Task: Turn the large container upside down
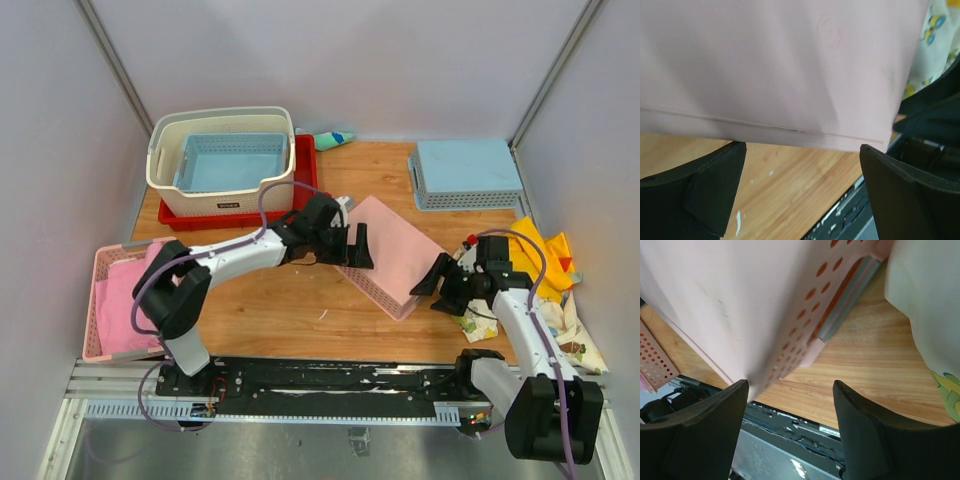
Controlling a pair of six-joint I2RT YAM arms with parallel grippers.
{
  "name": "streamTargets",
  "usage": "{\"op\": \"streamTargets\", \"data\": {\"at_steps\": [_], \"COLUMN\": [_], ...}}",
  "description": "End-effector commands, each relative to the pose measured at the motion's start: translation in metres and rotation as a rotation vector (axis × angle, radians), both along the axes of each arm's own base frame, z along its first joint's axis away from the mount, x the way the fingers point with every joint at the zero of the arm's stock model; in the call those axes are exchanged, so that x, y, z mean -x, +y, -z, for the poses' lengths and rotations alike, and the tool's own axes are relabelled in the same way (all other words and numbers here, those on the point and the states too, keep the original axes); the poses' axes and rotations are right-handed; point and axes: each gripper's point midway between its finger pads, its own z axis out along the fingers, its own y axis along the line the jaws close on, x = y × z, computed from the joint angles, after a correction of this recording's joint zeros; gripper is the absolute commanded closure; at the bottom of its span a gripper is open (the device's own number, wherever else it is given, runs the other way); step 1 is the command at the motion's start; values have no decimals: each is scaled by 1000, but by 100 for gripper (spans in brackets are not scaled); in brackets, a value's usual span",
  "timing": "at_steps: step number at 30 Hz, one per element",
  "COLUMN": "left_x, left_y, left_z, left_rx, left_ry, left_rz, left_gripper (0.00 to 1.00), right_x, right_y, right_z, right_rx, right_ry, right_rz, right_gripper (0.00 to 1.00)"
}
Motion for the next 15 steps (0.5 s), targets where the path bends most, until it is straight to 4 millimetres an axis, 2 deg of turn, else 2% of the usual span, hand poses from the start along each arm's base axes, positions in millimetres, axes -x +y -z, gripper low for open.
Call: {"op": "streamTargets", "data": {"at_steps": [1, 5, 10, 13, 15], "left_x": [-39, -62, -104, -129, -140], "left_y": [-35, -57, -65, -58, -52], "left_z": [-26, -30, -36, -55, -81], "left_rx": [49, 51, 32, 43, 45], "left_ry": [-125, -152, -191, -217, -268], "left_rz": [49, 66, 32, 2, -15], "left_gripper": [1, 1, 1, 1, 1], "right_x": [4, 3, -20, -42, -59], "right_y": [3, 6, 11, 21, 31], "right_z": [15, 23, 24, 17, 9], "right_rx": [-17, -40, -82, -140, -194], "right_ry": [28, 28, -8, -46, -77], "right_rz": [19, 37, 77, 112, 132], "right_gripper": [30, 30, 32, 33, 33]}}
